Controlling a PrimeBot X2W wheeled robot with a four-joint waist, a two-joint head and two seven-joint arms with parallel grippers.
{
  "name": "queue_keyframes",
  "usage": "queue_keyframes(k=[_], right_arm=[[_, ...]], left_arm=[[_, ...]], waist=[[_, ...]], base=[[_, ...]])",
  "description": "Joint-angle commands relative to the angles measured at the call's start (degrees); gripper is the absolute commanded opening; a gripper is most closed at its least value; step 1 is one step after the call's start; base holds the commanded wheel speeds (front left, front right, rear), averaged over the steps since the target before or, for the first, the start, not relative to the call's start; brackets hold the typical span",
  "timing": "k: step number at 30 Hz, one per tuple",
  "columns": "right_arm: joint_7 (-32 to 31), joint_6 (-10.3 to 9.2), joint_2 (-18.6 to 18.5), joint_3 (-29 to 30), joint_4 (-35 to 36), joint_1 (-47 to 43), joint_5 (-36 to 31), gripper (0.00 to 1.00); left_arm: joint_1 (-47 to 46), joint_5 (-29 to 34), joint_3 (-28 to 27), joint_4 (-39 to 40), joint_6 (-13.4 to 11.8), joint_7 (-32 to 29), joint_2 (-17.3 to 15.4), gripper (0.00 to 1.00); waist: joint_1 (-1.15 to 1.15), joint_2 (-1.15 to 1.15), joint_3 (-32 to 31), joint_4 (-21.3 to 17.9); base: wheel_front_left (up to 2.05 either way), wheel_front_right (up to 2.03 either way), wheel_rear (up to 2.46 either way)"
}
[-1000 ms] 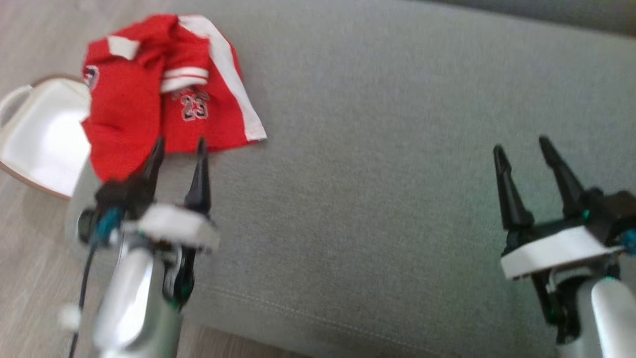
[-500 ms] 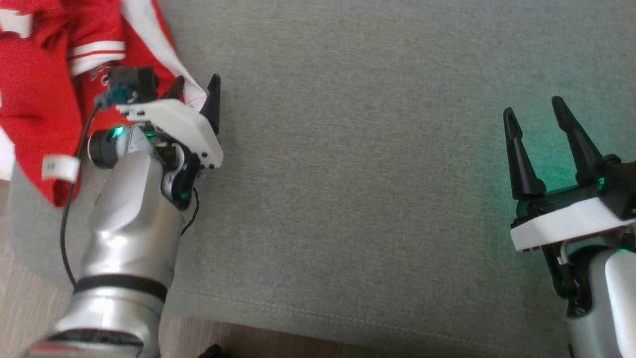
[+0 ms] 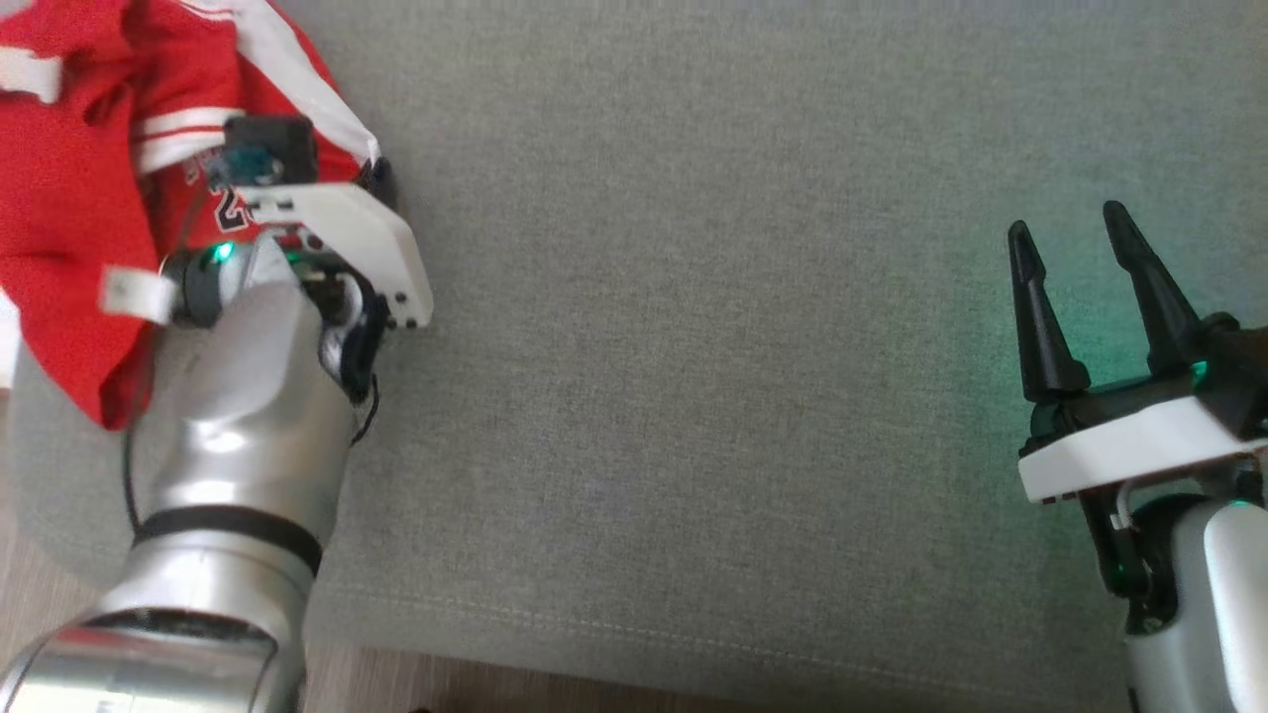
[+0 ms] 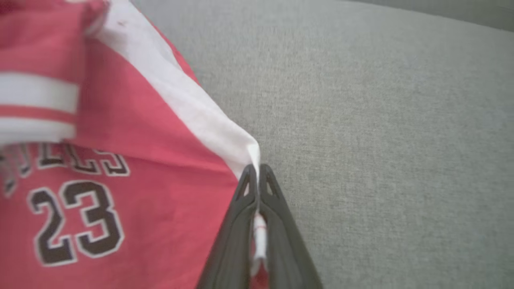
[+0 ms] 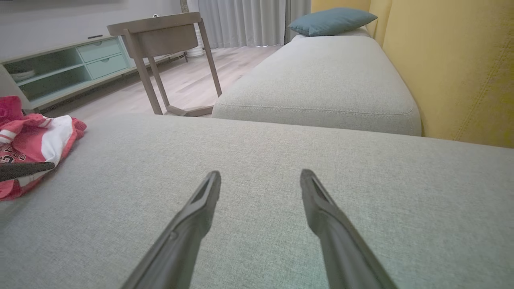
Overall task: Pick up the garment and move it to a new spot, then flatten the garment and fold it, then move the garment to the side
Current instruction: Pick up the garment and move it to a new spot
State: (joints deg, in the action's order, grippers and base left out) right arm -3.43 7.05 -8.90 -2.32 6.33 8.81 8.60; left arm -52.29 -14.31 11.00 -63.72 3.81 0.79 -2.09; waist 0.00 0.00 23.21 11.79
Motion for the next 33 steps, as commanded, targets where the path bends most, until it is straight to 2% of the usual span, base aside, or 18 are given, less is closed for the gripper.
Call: queue_keyframes(k=[1,6,9,15,20,22,23,24,28,33], right_arm=[[0.73,0.44,0.60,-0.78,1.64,-0.49,0.36,1.00],[1.42,0.44,1.88,-0.35,1.06,-2.26,0.45,1.00],[1.52,0.44,2.67,-0.05,0.96,-3.43,0.46,1.00],[1.52,0.44,3.85,0.39,1.06,-5.37,0.57,1.00],[1.70,0.44,4.57,0.54,1.38,-6.24,0.62,1.00],[1.73,0.44,4.78,0.57,1.49,-6.36,0.64,1.00],[1.73,0.44,4.78,0.57,1.49,-6.36,0.64,1.00],[1.77,0.44,4.95,0.60,1.75,-6.23,0.60,1.00],[1.85,0.44,5.17,0.60,2.19,-5.78,0.64,1.00],[2.09,0.44,5.47,0.02,2.78,-4.76,0.92,1.00]], left_arm=[[0.36,1.61,0.24,1.50,-0.93,2.49,-2.73,0.00],[3.30,3.31,1.52,4.97,-3.13,9.85,-3.74,0.00],[5.73,3.96,1.81,9.64,-4.70,12.28,-4.37,0.00],[12.80,5.28,2.55,26.04,-7.67,13.57,-5.47,0.00],[19.66,6.06,3.80,42.08,-9.09,11.09,-6.43,0.00],[21.81,6.28,4.48,48.08,-9.32,9.58,-6.69,0.00],[21.81,6.28,4.48,48.08,-9.32,9.58,-6.69,0.00],[23.11,6.30,5.36,53.27,-9.04,8.44,-6.70,0.00],[24.12,6.44,7.82,58.83,-8.32,6.19,-5.73,0.00],[23.40,5.94,12.54,61.69,-6.50,3.38,-3.57,0.00]], waist=[[0.00,0.00,-1.91,0.22],[0.00,0.00,-6.27,0.17],[0.00,0.00,-8.55,0.26],[0.00,0.00,-11.62,-0.04],[0.00,0.00,-13.15,-1.40],[0.00,0.00,-13.55,-2.41],[0.00,0.00,-13.55,-2.41],[0.00,0.00,-13.71,-3.65],[0.00,0.00,-13.56,-6.26],[0.00,0.00,-12.38,-12.50]], base=[[0.00,0.00,0.00],[0.00,0.00,0.00],[0.00,0.00,0.00],[0.00,0.00,0.00],[0.00,0.00,0.00],[0.00,0.00,0.00],[0.00,0.00,0.00],[0.00,0.00,0.00],[0.00,0.00,0.00],[0.00,0.00,0.00]])
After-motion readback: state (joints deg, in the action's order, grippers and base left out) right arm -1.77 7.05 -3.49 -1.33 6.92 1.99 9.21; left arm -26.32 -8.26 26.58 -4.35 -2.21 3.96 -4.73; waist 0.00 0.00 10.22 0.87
